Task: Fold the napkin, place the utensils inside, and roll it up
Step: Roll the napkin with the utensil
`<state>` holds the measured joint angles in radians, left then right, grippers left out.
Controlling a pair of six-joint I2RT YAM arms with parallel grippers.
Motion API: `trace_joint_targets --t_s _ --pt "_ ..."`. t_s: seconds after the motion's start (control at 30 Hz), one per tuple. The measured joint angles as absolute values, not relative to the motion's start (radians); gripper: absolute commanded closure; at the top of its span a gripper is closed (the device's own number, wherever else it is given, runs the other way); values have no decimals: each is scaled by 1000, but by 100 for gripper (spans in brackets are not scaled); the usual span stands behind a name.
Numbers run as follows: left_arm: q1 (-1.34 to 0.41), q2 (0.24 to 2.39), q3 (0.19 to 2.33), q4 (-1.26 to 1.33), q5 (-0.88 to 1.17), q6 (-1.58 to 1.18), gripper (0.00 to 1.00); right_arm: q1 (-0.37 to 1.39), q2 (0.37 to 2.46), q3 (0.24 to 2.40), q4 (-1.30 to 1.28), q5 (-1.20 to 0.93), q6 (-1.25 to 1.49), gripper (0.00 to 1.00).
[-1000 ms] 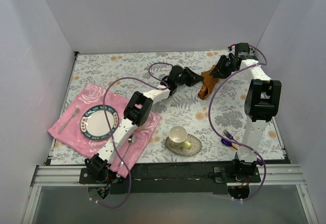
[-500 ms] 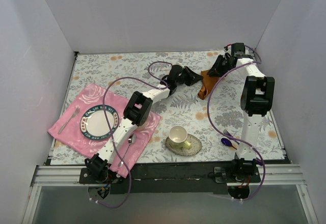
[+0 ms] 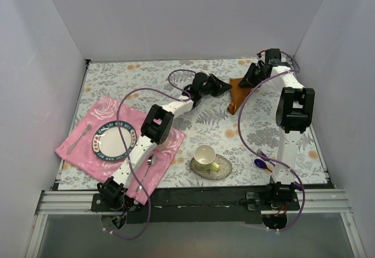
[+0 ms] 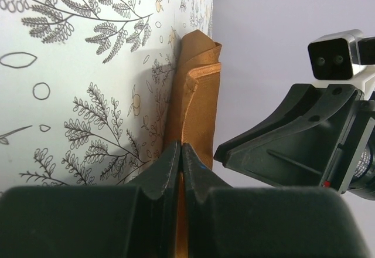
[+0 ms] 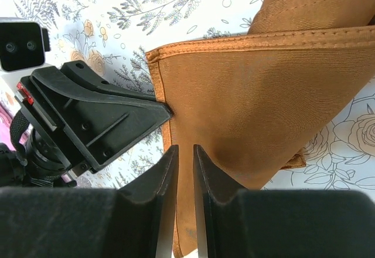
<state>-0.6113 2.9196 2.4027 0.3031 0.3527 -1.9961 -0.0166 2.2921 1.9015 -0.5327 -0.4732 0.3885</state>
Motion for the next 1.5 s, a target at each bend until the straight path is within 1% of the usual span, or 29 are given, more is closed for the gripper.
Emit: trace_joint_targets --t_s 0.47,0.83,1.07,1.17,1.23,1.3,1.33,1.4,1.43,1.47,1.5 --pt "-612 2925 2404 315 377 -1998 98 -11 2292 1896 -554 -421 377 81" --pt "-615 2925 2404 315 389 -1999 98 -12 2289 1842 -556 -368 366 82" --pt "-624 2925 2394 317 403 -2001 98 -25 2251 1792 -551 -346 362 82" --pt "-631 2925 2379 323 406 -2006 95 -41 2219 1756 -549 -342 362 82" --pt "-636 2925 2378 322 408 -2008 95 -55 2194 1727 -545 -343 361 82" --pt "-637 2924 2372 326 410 -2011 94 -68 2177 1706 -543 -342 358 79" --pt "-637 2922 2365 330 410 -2014 91 -75 2171 1701 -546 -342 353 77" --pt "-637 2919 2363 328 411 -2016 85 -83 2168 1699 -549 -342 343 67" --pt "-637 2917 2362 323 411 -2017 80 -88 2167 1699 -550 -341 337 63" --pt "-637 2915 2362 315 412 -2017 73 -90 2164 1699 -553 -335 335 55" --pt "-637 2914 2361 309 412 -2018 71 -91 2161 1699 -553 -329 339 52"
